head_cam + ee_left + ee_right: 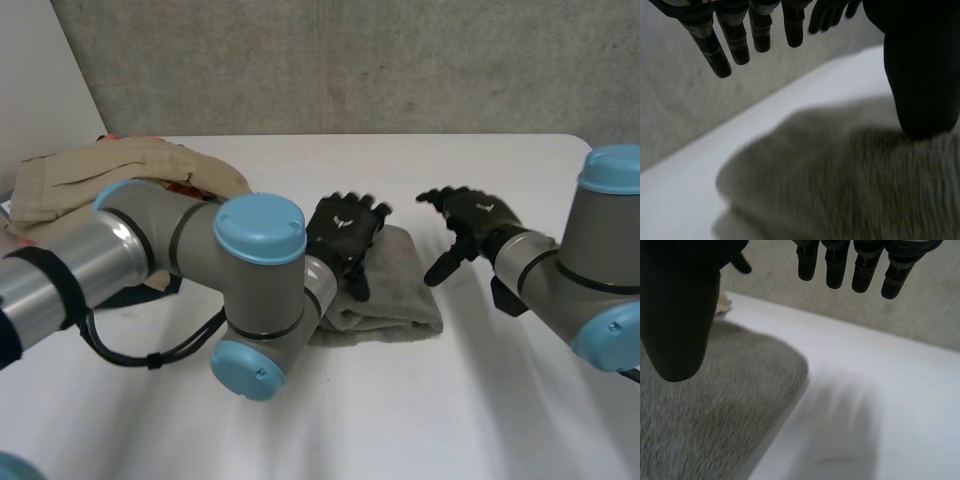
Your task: Fold the laundry.
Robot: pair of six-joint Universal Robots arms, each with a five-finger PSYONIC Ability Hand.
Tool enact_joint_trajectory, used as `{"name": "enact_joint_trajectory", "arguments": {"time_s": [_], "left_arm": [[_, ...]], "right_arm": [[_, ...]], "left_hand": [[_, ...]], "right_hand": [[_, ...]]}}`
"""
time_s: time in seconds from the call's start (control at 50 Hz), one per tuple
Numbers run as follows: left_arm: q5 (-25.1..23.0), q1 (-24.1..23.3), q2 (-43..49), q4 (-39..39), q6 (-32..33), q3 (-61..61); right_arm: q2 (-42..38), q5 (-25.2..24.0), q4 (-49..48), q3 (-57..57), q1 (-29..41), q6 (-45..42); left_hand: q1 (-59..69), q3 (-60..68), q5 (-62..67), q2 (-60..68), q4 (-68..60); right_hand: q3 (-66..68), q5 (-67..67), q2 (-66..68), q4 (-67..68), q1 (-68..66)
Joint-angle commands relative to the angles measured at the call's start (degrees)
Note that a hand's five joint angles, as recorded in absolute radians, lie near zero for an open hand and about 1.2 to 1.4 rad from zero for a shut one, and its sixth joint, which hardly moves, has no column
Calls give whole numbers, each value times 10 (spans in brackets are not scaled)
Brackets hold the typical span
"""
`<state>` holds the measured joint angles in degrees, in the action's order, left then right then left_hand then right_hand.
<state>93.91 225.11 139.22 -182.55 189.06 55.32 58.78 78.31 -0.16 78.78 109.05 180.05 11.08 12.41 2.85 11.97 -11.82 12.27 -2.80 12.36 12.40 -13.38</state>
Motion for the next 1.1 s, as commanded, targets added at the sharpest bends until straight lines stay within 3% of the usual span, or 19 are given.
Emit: {"name": "enact_joint_trajectory", "arguments": {"time_s": [0.02, 0.08, 0.18, 0.38, 0.54, 0.64, 0.74, 1.04, 1.1], "left_arm": [[74, 21, 18, 32, 24, 9], [75, 34, 15, 49, 53, 26], [75, 37, 11, 60, 79, 44], [41, 35, -58, 60, 79, 49], [-65, 55, -129, 56, 76, 48], [-194, 70, -156, 60, 60, 44], [-275, 73, -156, 60, 19, 42], [-287, 67, -156, 58, 2, 46], [-287, 67, -156, 58, 2, 47]], "right_arm": [[-71, -33, 24, -40, 6, -12], [-94, -46, 23, -46, 12, -35], [-121, -21, 25, -63, 25, -118], [-14, 53, 16, -10, 29, -142], [55, 70, -26, 111, 27, -86], [64, 56, -50, 165, 30, -21], [58, 22, -111, 188, 34, 16], [-58, 20, -160, 120, 86, 35], [-74, 24, -160, 104, 86, 35]], "left_hand": [[33, 20, 16, 25, -26], [33, 20, 16, 25, -26], [33, 20, 16, 25, -26], [22, 8, 4, 13, -14], [17, 3, -1, 8, -9], [15, 2, -3, 6, -8], [18, 5, 1, 9, -11], [23, 10, 6, 14, -16], [25, 12, 7, 16, -18]], "right_hand": [[-23, 28, -24, -24, 34], [-9, 14, -9, -10, 20], [114, -109, 113, 113, -103], [116, -111, 115, 115, -105], [82, -77, 82, 81, -71], [84, -79, 83, 83, -73], [94, -89, 93, 93, -83], [113, -107, 112, 111, -102], [374, -369, 373, 373, -363]]}}
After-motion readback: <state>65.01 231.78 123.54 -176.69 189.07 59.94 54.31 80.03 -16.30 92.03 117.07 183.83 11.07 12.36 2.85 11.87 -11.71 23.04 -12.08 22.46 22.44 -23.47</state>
